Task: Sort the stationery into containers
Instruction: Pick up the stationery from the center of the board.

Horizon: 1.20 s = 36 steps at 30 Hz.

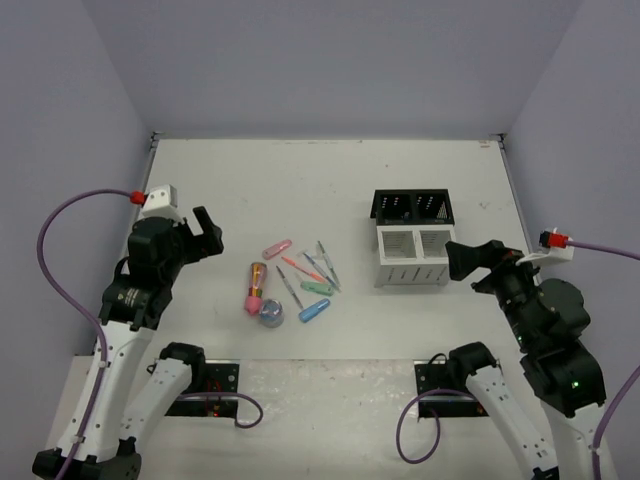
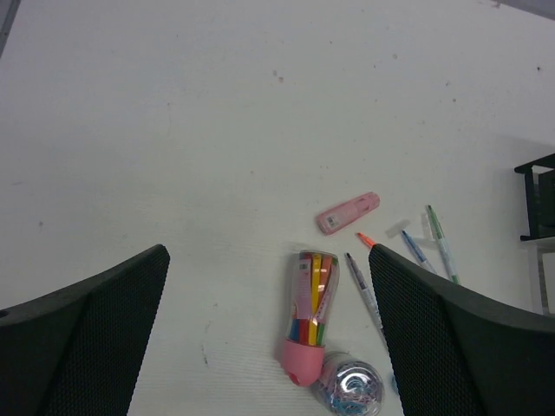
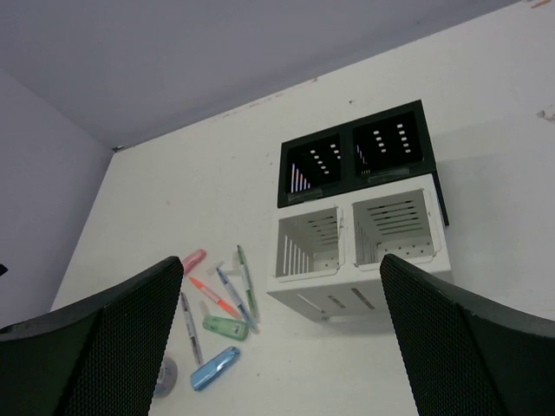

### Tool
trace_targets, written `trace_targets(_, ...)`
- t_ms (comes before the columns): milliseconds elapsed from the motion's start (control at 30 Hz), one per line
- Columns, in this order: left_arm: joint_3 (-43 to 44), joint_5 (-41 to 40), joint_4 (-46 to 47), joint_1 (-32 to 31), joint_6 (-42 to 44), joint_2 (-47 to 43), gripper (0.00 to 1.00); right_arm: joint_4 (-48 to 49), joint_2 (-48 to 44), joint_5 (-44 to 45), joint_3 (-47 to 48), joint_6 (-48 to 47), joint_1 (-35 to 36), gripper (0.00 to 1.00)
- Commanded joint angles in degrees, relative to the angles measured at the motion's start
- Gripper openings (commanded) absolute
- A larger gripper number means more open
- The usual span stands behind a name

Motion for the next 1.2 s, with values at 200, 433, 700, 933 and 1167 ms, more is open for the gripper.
trace_targets(200,1.83,-1.32,-2.80,-0.20,-1.07,4.53,1.00,-0.02,3.70,-1.44,-0.91,0.84,-0.25,0.99)
trace_targets(433,2.95,6.43,-3.54,-0.20,2.50,6.87,1.00,-0.80,6.63,-2.96,-1.12,0.65,-0.20,0.99)
trace_targets(700,1.62,3.80,-3.39,-10.59,-0.29,17.76,1.00,1.81,7.90,-7.10,-3.34,0.06,-0.24,0.99)
trace_targets(933,-0.09,-5.79,-0.23,-19.17,-6.04,27.50,1.00,4.42,8.10,-10.23,-3.84,0.22,-0.25,0.99)
trace_targets(1167,-3.78,-5.58,4.92,-19.64,-10.26,33.68,0.95,5.76,7.24,-11.77,-6.04,-0.06,-0.25,0.99)
